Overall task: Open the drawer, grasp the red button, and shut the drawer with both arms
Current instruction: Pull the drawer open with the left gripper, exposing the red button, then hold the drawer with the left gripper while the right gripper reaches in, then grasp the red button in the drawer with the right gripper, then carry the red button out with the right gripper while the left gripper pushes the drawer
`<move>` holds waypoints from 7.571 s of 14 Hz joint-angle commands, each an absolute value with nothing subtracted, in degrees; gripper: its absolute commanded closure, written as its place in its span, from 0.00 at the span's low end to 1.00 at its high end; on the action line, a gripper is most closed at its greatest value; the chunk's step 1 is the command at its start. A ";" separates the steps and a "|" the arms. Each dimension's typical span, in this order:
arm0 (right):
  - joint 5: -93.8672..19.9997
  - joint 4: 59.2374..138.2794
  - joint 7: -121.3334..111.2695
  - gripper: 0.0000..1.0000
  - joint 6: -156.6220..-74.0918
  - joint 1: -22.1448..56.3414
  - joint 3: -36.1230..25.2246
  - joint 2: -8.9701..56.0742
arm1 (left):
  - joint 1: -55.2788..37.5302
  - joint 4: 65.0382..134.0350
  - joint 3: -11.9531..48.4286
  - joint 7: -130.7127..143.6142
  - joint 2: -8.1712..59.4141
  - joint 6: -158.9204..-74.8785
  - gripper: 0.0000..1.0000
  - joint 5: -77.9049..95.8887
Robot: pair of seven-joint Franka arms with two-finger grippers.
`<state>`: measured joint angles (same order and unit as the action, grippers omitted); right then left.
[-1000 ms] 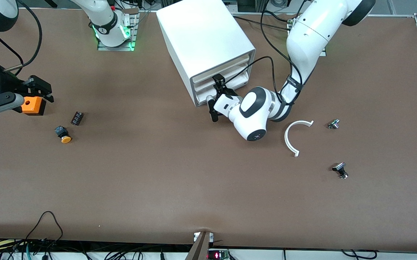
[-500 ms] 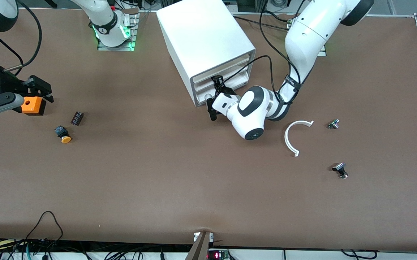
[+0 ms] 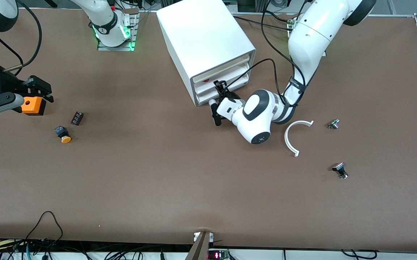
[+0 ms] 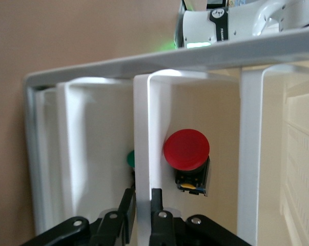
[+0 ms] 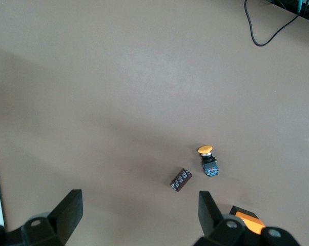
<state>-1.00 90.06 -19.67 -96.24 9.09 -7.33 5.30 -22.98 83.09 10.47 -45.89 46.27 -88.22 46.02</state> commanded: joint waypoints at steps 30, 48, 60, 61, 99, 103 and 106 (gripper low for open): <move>-3.95 87.71 -19.77 0.00 -97.38 8.26 -7.47 9.22 | -22.85 60.91 -2.19 -46.05 56.60 -87.45 1.00 41.22; -3.87 87.71 -13.48 0.00 -96.94 14.06 -5.27 11.42 | -21.97 59.77 -2.72 -42.98 55.02 -86.84 0.00 41.57; -8.79 79.45 18.43 0.00 -97.73 28.99 -3.96 19.42 | -20.39 59.76 -12.21 -31.03 40.19 -71.46 0.00 31.05; -8.79 79.11 22.29 0.00 -98.00 30.48 -3.87 19.95 | -19.87 60.11 -12.39 -28.59 38.25 -71.46 0.00 28.94; -2.37 62.93 59.52 0.78 -108.56 51.51 -4.31 42.11 | -17.30 72.42 -8.44 16.40 24.42 -85.33 0.00 6.42; -5.78 62.93 47.15 0.78 -100.83 44.76 -3.78 35.26 | -23.98 76.36 -8.35 30.99 26.80 -95.42 0.00 7.12; -10.80 63.10 34.41 0.78 -94.77 38.34 -4.22 30.60 | -28.55 81.81 -8.35 40.75 26.98 -104.21 0.00 7.29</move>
